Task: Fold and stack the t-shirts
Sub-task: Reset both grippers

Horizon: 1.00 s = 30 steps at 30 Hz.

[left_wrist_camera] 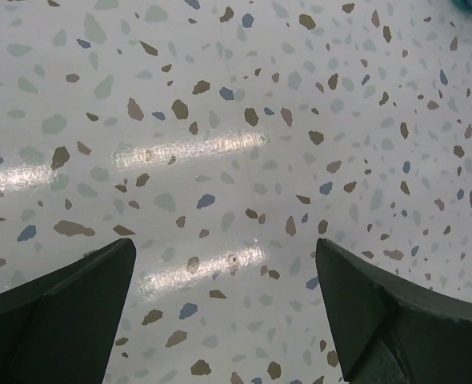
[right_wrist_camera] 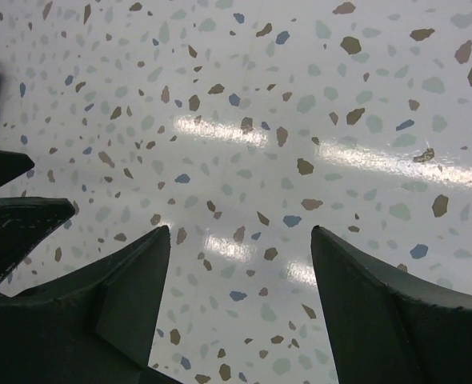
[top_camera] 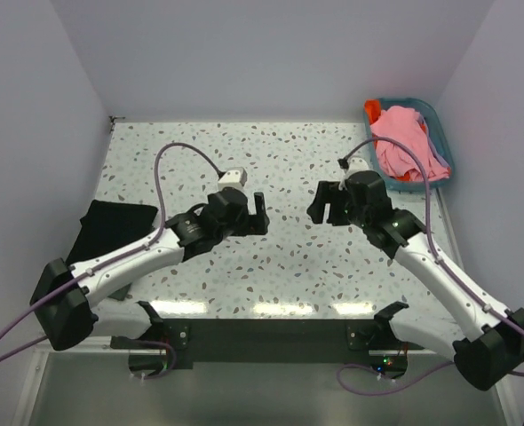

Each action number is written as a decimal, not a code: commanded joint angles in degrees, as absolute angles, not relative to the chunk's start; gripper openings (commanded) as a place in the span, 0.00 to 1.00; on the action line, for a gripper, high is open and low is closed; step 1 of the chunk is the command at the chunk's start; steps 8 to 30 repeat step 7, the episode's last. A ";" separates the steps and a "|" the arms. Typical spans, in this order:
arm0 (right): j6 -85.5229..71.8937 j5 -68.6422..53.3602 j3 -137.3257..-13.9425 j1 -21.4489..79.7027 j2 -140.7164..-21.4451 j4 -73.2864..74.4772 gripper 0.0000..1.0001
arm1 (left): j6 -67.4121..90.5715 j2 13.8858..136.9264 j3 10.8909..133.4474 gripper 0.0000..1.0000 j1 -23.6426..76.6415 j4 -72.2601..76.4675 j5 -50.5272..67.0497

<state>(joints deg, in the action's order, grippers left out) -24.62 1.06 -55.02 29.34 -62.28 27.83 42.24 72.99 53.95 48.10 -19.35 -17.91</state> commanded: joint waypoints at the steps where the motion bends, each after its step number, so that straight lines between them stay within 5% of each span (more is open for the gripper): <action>1: -26.10 6.94 -52.82 29.53 -57.58 25.57 0.75 | 38.41 72.34 54.94 1.00 48.52 -16.44 -19.52; 30: -26.10 9.57 -49.84 29.44 -56.43 26.02 0.74 | 35.69 70.40 53.70 1.00 48.52 -16.52 -16.00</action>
